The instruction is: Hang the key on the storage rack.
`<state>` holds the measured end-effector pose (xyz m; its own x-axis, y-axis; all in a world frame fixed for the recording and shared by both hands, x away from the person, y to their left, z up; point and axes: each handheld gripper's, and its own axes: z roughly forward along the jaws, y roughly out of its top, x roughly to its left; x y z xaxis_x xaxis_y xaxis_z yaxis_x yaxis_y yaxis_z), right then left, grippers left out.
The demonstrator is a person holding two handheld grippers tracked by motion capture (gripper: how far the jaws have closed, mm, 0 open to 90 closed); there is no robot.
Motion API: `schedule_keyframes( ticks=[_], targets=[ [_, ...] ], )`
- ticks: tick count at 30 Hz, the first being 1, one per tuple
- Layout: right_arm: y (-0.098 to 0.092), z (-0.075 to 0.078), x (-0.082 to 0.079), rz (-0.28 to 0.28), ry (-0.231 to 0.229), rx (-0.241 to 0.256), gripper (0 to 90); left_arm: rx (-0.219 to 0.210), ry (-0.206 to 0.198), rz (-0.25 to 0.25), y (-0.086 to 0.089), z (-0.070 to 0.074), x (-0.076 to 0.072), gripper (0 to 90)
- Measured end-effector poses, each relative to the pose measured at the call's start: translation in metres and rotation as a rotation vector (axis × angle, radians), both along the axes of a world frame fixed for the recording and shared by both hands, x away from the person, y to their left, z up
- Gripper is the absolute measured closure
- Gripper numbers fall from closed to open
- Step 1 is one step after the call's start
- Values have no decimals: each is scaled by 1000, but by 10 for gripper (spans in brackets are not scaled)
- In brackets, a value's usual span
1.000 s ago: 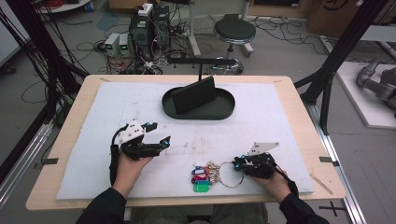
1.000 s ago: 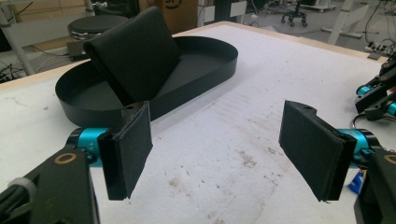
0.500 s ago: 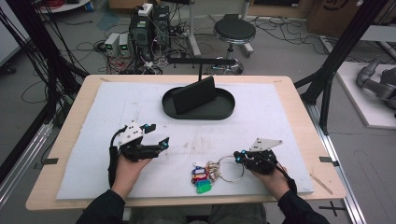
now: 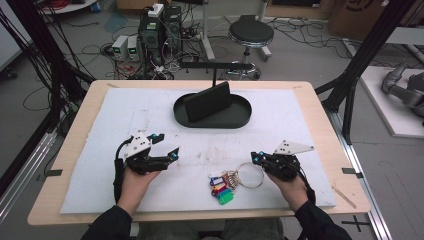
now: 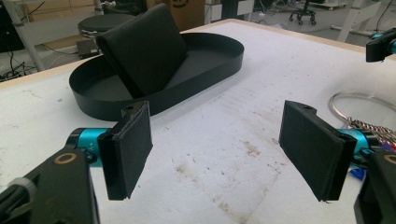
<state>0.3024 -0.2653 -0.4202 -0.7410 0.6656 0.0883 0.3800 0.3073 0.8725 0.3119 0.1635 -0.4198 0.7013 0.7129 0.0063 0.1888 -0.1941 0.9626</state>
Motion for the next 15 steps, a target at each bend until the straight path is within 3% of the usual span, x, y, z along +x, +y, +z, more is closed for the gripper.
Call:
schedule_keyframes(
  ticks=[6, 8, 10, 11, 15],
  targets=[
    [-1, -1, 2, -13, 25, -9, 900, -2, 2, -5, -1, 0, -1, 255],
    [-10, -3, 3, -55, 42, -23, 829, -2, 1, -5, -1, 0, 0, 255],
    [-12, -4, 2, -72, 60, -33, 818, -3, 2, -5, -1, 0, 1, 254],
    [-14, -9, -1, -95, 72, -78, 786, -5, 4, -6, -1, 0, 3, 255],
    [-19, -17, -2, -132, 131, -114, 748, -4, -5, -17, -6, 2, 7, 255]
  ],
)
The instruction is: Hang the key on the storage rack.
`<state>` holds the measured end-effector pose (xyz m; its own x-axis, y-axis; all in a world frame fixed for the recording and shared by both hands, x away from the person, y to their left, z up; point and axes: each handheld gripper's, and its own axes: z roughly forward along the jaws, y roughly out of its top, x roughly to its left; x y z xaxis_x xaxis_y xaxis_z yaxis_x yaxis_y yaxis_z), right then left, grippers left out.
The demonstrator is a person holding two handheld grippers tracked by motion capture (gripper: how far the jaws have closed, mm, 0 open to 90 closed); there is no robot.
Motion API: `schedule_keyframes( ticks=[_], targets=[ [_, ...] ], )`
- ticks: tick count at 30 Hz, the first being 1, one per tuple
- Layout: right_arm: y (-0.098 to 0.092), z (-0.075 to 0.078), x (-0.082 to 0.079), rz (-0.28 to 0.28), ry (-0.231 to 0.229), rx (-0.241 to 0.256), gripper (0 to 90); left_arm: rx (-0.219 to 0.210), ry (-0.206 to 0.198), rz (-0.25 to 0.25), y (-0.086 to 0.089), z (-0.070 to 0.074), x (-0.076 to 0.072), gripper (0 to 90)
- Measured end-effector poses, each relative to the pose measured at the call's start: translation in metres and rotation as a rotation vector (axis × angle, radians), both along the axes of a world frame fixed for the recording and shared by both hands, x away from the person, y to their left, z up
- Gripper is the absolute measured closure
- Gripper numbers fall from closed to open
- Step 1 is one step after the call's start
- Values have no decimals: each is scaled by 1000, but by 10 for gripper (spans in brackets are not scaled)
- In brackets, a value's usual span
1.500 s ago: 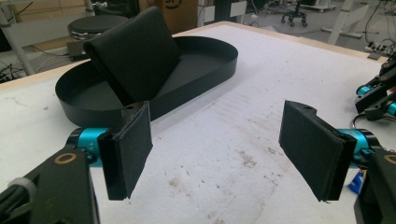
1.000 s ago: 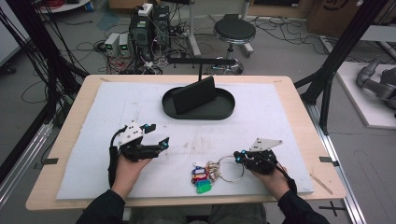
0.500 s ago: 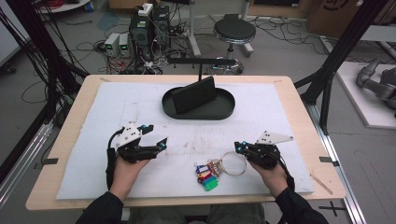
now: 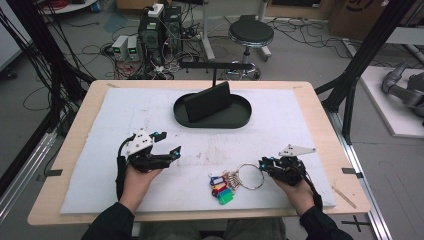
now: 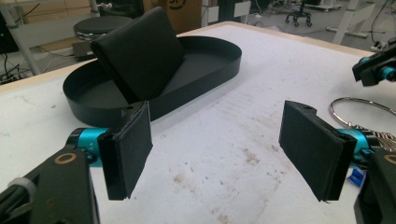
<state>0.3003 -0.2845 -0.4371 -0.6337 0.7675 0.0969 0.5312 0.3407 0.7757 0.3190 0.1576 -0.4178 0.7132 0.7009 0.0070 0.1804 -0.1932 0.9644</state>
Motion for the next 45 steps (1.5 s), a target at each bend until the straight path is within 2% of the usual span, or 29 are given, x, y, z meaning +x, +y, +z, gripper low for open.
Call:
schedule_keyframes(
  ticks=[3, 4, 10, 11, 12, 13, 14, 15, 16, 17, 18, 20, 24, 26, 30, 32, 33, 34, 39, 41, 43, 45],
  targets=[
    [-1, -4, -2, -5, 12, -23, 721, 1, -2, -7, -2, 0, 2, 255],
    [1, -6, -5, -13, 20, -51, 680, -1, 0, -12, -4, 0, 5, 255],
    [6, -13, -9, 1, 32, -110, 660, 0, -2, -22, -9, 0, 8, 255],
    [7, -15, -10, -1, 29, -125, 664, 0, -1, -22, -9, 0, 8, 255],
    [10, -16, -12, -2, 2, -148, 674, 2, -1, -24, -10, 0, 8, 255],
    [10, -16, -12, -2, 2, -148, 674, 2, -1, -24, -10, 0, 8, 255],
    [11, -16, -14, 2, -11, -154, 738, -2, 0, -19, -10, 0, 8, 255],
    [11, -16, -14, 2, -11, -154, 738, -2, 0, -19, -10, 0, 8, 255],
    [14, -17, -15, 17, -27, -166, 827, 4, -2, -15, -9, 0, 7, 255],
    [14, -17, -15, 17, -27, -166, 827, 4, -2, -15, -9, 0, 7, 255],
    [16, -16, -15, 20, -26, -172, 873, 1, -2, -12, -9, 0, 6, 255],
    [15, -16, -12, 15, -2, -143, 877, 4, -2, -11, -8, 0, 5, 255],
    [12, -15, -5, -9, 7, -116, 878, 3, -2, -6, -6, -1, 3, 255],
    [10, -12, -3, -17, -5, -81, 878, 8, -4, -3, -4, -1, 2, 254],
    [7, 2, 1, -48, -75, -7, 878, 1, -2, 15, 1, -1, -1, 255],
    [7, 7, 2, -57, -91, 27, 878, 5, -6, 18, 3, -1, -3, 254],
    [7, 7, 2, -57, -91, 27, 878, 5, -6, 18, 3, -1, -3, 255],
    [8, 10, 3, -53, -98, 68, 878, 3, -8, 23, 5, -2, -5, 254],
    [14, 15, 3, -37, -111, 117, 877, 1, -9, 34, 8, -2, -7, 255],
    [16, 17, 2, -17, -103, 186, 877, 1, -10, 41, 10, -2, -8, 255],
    [17, 17, 2, -6, -105, 201, 877, 1, -11, 42, 10, -2, -8, 255],
    [21, 17, 1, 28, -86, 217, 870, 1, -10, 40, 10, -2, -8, 255]
  ],
)
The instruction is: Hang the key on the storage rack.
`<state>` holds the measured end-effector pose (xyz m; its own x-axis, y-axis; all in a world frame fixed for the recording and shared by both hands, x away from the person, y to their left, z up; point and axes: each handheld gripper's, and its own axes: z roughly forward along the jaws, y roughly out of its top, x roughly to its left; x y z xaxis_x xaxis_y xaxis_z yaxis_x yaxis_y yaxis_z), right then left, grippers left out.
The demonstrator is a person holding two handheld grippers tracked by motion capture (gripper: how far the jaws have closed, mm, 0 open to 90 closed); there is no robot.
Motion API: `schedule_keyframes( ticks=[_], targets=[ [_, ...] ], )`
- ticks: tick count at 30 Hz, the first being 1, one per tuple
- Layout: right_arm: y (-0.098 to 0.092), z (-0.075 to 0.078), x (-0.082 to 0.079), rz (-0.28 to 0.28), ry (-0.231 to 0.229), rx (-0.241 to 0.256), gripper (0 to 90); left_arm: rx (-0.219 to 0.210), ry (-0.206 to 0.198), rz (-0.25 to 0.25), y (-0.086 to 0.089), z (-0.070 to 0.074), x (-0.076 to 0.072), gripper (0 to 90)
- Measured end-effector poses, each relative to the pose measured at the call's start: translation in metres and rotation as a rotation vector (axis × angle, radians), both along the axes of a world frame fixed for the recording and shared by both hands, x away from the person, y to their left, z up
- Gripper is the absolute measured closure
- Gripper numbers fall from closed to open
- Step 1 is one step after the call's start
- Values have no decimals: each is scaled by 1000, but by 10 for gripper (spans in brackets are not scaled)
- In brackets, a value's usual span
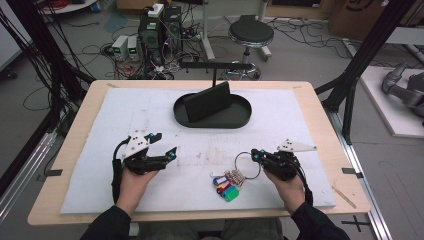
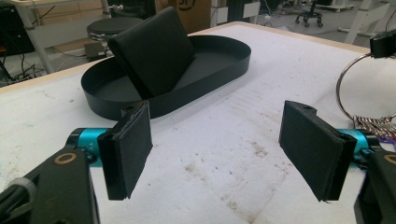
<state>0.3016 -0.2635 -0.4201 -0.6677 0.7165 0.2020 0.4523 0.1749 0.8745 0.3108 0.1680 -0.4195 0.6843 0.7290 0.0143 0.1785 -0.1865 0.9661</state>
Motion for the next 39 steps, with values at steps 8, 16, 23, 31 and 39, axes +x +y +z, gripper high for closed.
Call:
schedule_keyframes(
  ticks=[8, 16, 23, 31, 39],
  targets=[
    [3, -5, 1, 38, 69, -16, 862, 2, 2, -14, -3, 0, 1, 255],
    [1, 1, 4, 76, 66, -2, 873, -2, 3, -14, -2, 0, 1, 254],
    [-4, 21, 9, 119, -5, 5, 876, -5, 4, -15, -2, -1, 1, 255],
    [-11, 43, 19, 180, -51, 31, 878, -9, 1, -13, -1, 0, 0, 255],
    [-13, 58, 28, 194, -89, 43, 878, -11, 1, -13, 1, 0, -1, 255]
  ],
)
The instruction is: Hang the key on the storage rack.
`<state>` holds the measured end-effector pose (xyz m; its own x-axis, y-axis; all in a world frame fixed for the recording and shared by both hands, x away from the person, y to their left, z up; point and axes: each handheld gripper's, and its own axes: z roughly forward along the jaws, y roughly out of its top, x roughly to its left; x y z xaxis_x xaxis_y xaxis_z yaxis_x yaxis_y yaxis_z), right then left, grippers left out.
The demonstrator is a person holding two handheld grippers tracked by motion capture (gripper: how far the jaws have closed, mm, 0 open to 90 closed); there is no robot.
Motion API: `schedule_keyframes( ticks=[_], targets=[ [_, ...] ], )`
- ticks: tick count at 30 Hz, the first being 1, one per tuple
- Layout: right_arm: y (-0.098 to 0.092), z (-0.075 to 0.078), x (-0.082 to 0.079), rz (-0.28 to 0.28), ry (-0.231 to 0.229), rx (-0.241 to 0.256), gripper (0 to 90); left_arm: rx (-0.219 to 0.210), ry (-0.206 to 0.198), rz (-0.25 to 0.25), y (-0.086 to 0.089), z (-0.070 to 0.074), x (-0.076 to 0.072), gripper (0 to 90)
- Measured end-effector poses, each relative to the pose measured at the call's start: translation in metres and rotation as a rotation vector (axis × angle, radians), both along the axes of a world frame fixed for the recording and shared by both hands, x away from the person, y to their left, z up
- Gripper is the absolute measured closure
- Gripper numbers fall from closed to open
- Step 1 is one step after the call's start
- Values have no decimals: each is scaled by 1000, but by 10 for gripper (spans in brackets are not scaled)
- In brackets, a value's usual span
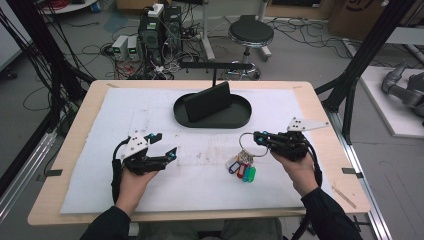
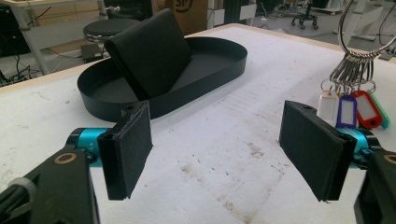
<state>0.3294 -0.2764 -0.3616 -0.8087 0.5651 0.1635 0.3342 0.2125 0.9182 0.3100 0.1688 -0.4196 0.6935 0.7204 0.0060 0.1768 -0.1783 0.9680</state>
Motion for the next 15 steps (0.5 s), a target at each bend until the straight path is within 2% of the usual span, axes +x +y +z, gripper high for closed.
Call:
schedule_keyframes(
  ticks=[15],
  targets=[
    [1, 28, 21, -1, -59, 18, 878, -4, -1, 3, 3, 0, -1, 255]
  ],
)
